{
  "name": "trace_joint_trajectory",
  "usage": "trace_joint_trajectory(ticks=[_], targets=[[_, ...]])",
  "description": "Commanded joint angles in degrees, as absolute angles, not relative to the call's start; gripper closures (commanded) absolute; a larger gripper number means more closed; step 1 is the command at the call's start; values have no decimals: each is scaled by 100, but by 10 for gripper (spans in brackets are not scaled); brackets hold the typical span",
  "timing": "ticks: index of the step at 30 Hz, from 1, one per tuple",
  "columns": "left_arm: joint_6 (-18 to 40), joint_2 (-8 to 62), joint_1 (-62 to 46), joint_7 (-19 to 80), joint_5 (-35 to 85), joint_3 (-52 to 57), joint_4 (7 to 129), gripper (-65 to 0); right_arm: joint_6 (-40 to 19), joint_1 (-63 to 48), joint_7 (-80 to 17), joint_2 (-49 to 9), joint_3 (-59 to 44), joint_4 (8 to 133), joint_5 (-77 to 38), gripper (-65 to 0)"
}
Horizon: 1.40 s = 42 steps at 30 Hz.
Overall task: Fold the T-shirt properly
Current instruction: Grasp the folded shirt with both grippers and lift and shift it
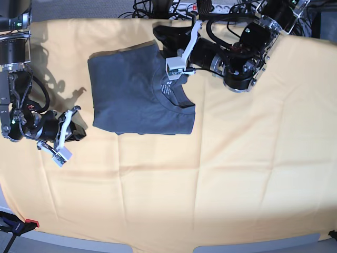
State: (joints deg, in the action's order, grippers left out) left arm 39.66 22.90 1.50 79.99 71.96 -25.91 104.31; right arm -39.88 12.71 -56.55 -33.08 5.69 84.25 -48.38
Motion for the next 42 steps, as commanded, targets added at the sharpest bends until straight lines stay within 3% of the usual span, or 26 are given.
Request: trace_joint_trajectory(ticks=[1,7,10,14,22,26,34,42], targets=[[4000,2300,108,8000,7413,-2569,10541,0,-4000,1422,-5500,-3332,528,8503,-4947,0],[4000,2298,-99,8000,7303,-2569,10538,0,-4000,1428,-5502,-2853,532,8503,-4639,0],[3999,2298,-161,7319,6482,-2571,10538,0,-4000,1426,-5502,-2650,548,8501,-4278,0],[3529,2213,-211,6512,5293,-2571,10538,0,-4000,1428,-5273,-2639,819,8501,-4101,0],[3223,1717,-266,6276,4425,-2571,10525,0,-4000,1428,-4930,-2661,1767,8501,-3098,0],[3109,1623,-320,6195,3756,-2571,10521,0,-4000,1413,-5205,-2803,1796,8503,-3308,0],[2600,1953,-311,5527,1955,-2571,10422,0,-4000,1022,-5883,-3594,1796,9260,-4797,0],[2213,2095,23,4523,657,-2571,10092,0,-3942,156,-6005,-3903,1721,10407,-4799,0]])
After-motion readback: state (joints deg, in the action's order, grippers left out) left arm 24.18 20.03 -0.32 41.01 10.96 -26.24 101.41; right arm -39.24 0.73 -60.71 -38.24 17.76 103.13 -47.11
